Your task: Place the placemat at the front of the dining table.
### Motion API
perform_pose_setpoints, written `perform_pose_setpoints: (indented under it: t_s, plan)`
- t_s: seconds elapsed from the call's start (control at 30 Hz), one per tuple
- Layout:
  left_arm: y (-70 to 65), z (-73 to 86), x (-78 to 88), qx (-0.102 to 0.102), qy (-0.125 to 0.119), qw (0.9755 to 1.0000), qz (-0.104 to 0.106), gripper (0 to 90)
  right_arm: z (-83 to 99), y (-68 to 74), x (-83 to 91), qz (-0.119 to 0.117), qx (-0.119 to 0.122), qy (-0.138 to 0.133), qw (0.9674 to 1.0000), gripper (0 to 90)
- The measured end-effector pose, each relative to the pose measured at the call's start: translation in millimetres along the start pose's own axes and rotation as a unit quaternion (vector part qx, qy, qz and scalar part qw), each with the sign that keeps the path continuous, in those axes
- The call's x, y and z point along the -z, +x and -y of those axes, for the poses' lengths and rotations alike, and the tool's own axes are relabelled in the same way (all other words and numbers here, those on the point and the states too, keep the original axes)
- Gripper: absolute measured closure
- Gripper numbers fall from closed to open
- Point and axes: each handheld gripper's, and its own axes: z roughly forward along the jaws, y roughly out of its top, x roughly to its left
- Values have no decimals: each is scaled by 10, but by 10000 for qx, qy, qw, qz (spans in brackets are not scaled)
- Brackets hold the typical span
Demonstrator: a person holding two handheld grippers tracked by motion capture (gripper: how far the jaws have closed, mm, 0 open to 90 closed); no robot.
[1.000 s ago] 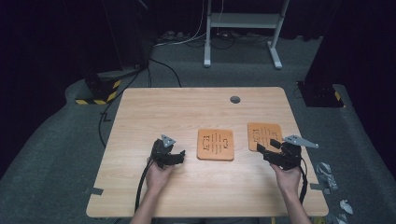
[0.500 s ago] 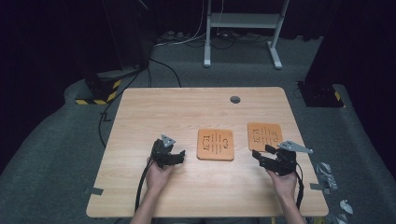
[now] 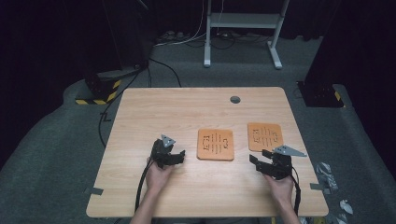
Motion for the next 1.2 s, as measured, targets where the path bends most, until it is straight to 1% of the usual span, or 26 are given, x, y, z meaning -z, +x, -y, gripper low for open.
perform_pose_setpoints:
  t_s: [0.27, 0.3, 0.33, 0.4, 0.5, 0.53, 0.7, 0.73, 0.77, 0.8, 0.83, 1.0, 1.1, 1.2]
  plan:
    - [1, 0, 0, -6, 3, 10000, 1, 228, 83, 6, -83, 42, 85, 155, 9998, 338]
    - [1, 0, 0, -5, 1, 10000, 1, 228, 93, 8, -94, 17, 53, 194, 9998, 340]
    - [1, 0, 0, -5, 0, 10000, 1, 228, 100, 9, -106, 10, 60, 180, 9998, 341]
    - [0, 0, 0, -2, -2, 10000, 1, 228, 115, 19, -130, -21, 53, 246, 9997, 342]
    - [1, 0, 0, -5, -1, 10000, 1, 228, 130, 28, -161, -28, 96, 262, 9996, 343]
    - [1, 0, 1, -9, 5, 10000, 0, 228, 148, 50, -203, -40, 175, 361, 9992, 345]
    - [-2, 1, -2, 14, -13, 10000, 2, 228, 161, 75, -248, -21, 278, 418, 9987, 348]
    - [-2, 0, -2, 15, -13, 10000, 1, 227, 161, 85, -260, -19, 416, 485, 9980, 348]
    - [1, 0, 0, -8, 5, 10000, 1, 227, 161, 85, -260, -19, 416, 485, 9980, 348]
    - [-2, 1, -1, 11, -9, 10000, -2, 227, 170, 107, -280, 24, 515, 514, 9973, 348]
    - [-2, 1, -1, 10, -6, 10000, -6, 227, 170, 107, -280, 24, 515, 514, 9973, 348]
    - [0, 1, 1, -4, 6, 10000, -2, 227, 212, 147, -331, 140, 805, 675, 9944, 348]
    - [-1, 1, 1, 3, 6, 10000, -4, 226, 220, 159, -340, 137, 839, 714, 9938, 348]
    - [0, 0, 1, -4, 10, 10000, -3, 227, 229, 187, -352, 156, 933, 751, 9927, 348]
